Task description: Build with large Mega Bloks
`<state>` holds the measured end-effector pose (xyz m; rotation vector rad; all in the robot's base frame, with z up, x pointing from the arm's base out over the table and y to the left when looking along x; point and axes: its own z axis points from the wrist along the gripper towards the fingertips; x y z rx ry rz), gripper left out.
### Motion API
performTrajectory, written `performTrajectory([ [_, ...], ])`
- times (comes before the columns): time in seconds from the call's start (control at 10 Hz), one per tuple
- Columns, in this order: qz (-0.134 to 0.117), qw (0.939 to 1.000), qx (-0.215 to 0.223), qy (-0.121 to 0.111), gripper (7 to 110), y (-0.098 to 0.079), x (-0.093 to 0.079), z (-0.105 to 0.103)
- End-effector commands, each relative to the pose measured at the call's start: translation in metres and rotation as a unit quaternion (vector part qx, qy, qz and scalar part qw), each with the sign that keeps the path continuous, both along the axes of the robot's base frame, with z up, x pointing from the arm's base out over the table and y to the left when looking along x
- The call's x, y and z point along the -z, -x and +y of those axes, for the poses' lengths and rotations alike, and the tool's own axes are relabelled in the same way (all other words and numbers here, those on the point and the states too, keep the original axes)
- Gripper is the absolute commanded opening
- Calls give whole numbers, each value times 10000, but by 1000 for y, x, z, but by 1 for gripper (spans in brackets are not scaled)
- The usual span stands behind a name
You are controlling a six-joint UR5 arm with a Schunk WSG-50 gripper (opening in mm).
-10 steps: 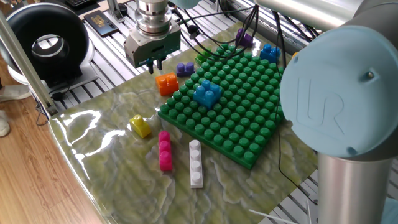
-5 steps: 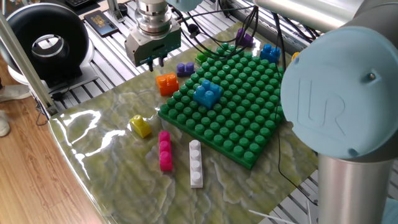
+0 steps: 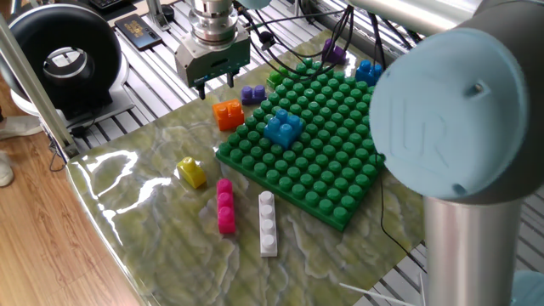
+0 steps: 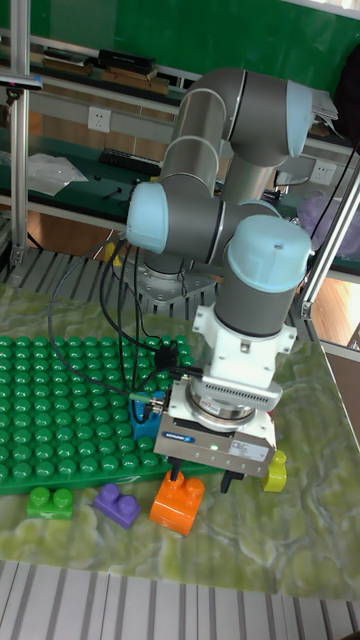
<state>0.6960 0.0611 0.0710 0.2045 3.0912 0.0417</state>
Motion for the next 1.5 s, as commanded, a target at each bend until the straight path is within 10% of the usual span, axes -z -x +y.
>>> performTrajectory([
  [0.0, 17, 9999, 118, -120, 66, -7, 6, -9],
  [1.4, -82, 9991, 237, -334, 66, 7, 33, -9],
])
